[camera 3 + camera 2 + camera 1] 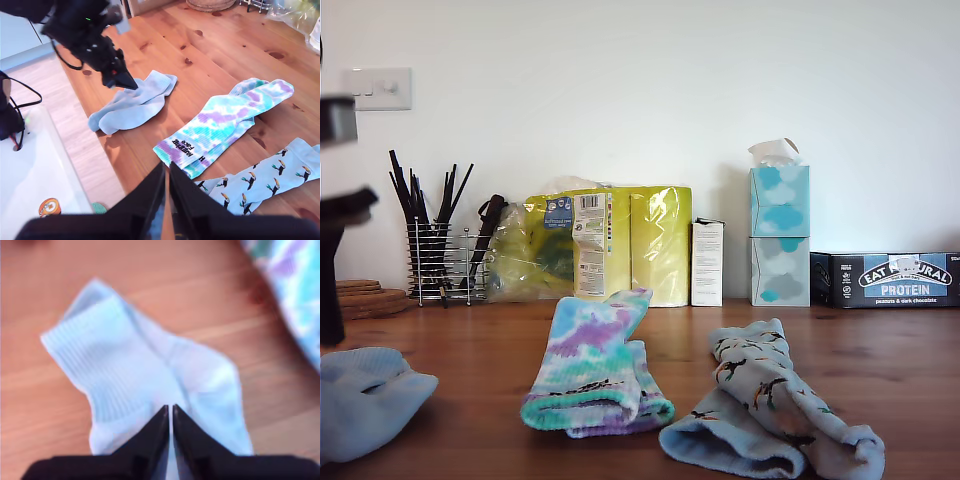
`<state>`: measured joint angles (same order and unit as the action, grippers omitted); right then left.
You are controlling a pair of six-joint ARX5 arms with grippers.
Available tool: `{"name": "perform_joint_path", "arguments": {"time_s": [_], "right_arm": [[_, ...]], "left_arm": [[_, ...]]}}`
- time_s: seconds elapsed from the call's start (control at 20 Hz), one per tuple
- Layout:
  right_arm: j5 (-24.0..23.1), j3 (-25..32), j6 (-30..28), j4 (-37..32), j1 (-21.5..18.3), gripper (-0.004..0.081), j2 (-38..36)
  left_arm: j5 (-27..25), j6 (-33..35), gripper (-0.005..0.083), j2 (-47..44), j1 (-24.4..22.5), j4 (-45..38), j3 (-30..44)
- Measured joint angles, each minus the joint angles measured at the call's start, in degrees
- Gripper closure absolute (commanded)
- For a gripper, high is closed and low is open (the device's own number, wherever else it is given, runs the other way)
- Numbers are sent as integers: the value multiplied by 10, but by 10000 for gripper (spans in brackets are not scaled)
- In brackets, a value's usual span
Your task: Pair up the socks based on colour and pattern, by placing each sock on top of its pair
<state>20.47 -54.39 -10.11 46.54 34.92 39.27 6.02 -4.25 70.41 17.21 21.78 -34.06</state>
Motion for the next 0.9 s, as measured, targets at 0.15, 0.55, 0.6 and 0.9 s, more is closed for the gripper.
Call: {"name": "perform_joint_path", "arguments": {"time_s": [0.15,0.55,0.6,0.9], "right_arm": [[0,0,0,12,0,783,-4],[0,0,0,-4,0,783,3],[0,0,0,-8,0,783,3],[0,0,6,-40,0,783,8]], "left_arm": [[32,1,794,75,0,-45,0],[66,16,794,198,0,-202,-14],[70,30,794,209,0,-225,-15],[89,102,794,269,0,-282,-56]]}}
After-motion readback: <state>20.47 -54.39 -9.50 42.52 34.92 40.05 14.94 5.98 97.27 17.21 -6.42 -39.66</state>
